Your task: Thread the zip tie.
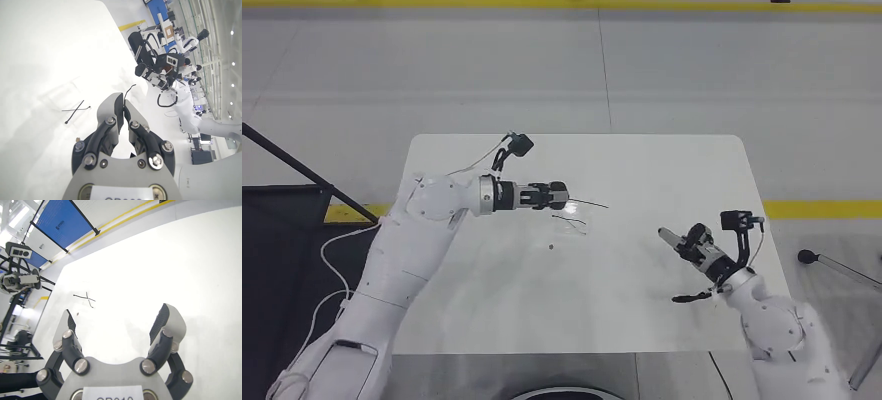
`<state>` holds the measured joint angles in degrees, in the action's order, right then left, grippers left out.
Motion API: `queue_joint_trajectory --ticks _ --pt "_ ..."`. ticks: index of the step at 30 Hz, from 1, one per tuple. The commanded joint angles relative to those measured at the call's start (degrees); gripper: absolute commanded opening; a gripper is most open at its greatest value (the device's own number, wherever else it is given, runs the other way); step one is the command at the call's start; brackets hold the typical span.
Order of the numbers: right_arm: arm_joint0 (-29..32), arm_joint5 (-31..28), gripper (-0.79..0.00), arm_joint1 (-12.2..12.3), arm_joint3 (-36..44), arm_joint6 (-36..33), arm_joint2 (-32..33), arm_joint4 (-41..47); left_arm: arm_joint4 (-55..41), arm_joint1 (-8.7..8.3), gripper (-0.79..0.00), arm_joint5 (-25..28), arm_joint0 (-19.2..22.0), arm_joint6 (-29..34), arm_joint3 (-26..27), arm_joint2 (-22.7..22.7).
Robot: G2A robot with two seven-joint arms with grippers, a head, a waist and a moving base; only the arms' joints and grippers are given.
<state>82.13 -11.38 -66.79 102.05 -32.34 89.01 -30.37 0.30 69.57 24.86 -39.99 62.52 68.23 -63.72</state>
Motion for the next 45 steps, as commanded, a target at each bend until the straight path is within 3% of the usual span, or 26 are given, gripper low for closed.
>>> queue_joint_trajectory --ticks 1,8,20,27,30,31,33,39,43,45 --pt "-2.03 1.19 0.000 -0.12 -1.56 -4.03 -1.26 5.71 -0.75 0.33 -0.785 0.97 0.70 -0.33 -0.14 1.31" --pt "-6.98 -0.42 0.000 -0.18 -6.04 -11.80 -3.80 15.95 -1.86 0.89 -0.785 4.13 2.24 0.09 -1.14 4.02" --pt "-6.68 -0.54 0.000 -0.21 -5.81 -10.98 -4.11 16.18 -2.03 0.91 -0.785 4.35 2.40 0.17 -1.55 4.24" --pt "-7.20 -3.62 0.000 -0.56 -8.28 -11.35 -5.65 27.48 -0.99 0.90 -0.785 2.62 0.91 -1.14 1.21 5.55" --pt "-8.15 -5.02 -0.111 -0.53 -9.68 -13.36 -6.07 30.83 -1.59 0.89 -0.785 2.62 0.98 -0.83 1.23 5.83" --pt "-8.40 -5.14 -0.182 -0.51 -9.93 -13.61 -6.25 31.27 -2.14 0.91 -0.785 2.73 0.99 -0.59 1.19 5.94" --pt "-8.86 -5.18 -0.234 -0.51 -10.35 -14.18 -6.81 32.01 -2.37 0.92 -0.785 2.75 1.18 -0.32 1.07 6.19" --pt "-9.88 -5.07 -0.215 -0.55 -11.48 -13.18 -8.05 33.22 -2.69 1.04 -0.785 3.04 1.52 -0.34 0.80 7.16" --pt "-10.27 -5.18 -0.262 -0.54 -12.01 -12.99 -8.61 34.00 -2.79 1.14 -0.785 3.11 1.75 -0.59 0.49 7.78" --pt "-10.43 -5.48 -0.332 -0.50 -12.24 -13.29 -8.80 34.59 -2.87 1.19 -0.785 3.12 1.89 -0.63 0.31 8.07"
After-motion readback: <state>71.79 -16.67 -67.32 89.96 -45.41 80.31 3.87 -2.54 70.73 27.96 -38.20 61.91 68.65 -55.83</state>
